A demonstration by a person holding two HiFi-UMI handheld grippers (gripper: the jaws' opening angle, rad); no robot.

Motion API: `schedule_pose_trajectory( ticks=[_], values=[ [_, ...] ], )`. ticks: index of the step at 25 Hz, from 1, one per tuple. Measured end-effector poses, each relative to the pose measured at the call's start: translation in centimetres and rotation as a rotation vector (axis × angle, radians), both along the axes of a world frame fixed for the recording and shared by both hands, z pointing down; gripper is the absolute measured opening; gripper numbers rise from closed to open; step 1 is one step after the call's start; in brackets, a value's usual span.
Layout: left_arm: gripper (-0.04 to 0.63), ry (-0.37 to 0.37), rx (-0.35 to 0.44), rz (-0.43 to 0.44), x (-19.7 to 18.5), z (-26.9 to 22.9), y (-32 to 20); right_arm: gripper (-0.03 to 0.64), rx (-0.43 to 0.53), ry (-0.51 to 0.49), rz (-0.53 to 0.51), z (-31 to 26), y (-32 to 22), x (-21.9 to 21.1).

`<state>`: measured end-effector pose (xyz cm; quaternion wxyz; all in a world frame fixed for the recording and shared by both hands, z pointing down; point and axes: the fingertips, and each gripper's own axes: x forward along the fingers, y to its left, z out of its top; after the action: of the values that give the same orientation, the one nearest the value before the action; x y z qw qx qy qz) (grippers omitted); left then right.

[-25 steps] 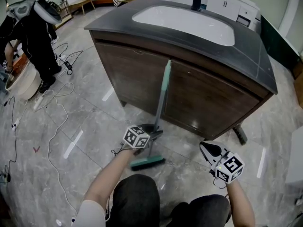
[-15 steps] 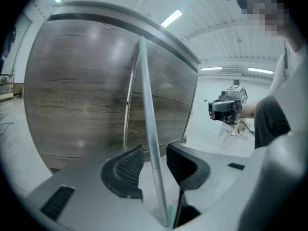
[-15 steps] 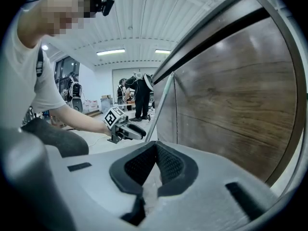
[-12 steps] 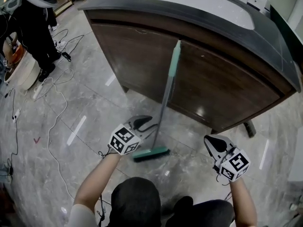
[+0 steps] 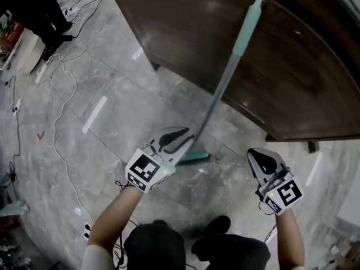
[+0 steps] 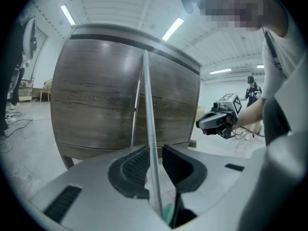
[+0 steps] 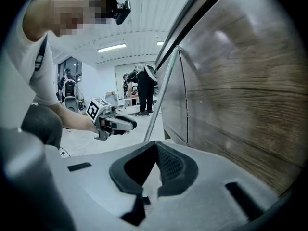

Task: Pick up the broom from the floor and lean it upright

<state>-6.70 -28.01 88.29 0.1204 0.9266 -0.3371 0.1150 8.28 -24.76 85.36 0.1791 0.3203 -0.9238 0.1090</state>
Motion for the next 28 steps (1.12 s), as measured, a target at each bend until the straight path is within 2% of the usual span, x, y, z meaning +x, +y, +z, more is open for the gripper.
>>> schedule_pose_trajectory(
  ticks=[6,9,12,22,28],
  values=[
    [0.037,-0.078,-0.063,-0.041,-1.8,-7.8,3.8,-0.005,-0.055,0.015,-0.001,-8.7,1.2,-0.8],
    [0.025,-0.105,-0.089,-0.048,-2.1,-14.4,5.2,-0.005,-0.084,0.005,0.024,-16.1,1.3,0.0],
    [0.017,-0.12,-0.104,-0.059,-2.1,-21.7,6.4,-0.005,-0.08,0.042,0.034,-23.3,1.7,1.0],
    [0.014,-0.129,-0.127,-0.145,-1.6,-43.8,10.4,-0.005,-0.046,0.124,0.022,-45.3,5.0,2.4],
    [0.014,-0.114,-0.165,-0.186,-0.4,-57.6,15.9,-0.005,-0.056,0.091,0.022,-58.0,9.6,3.0]
  ],
)
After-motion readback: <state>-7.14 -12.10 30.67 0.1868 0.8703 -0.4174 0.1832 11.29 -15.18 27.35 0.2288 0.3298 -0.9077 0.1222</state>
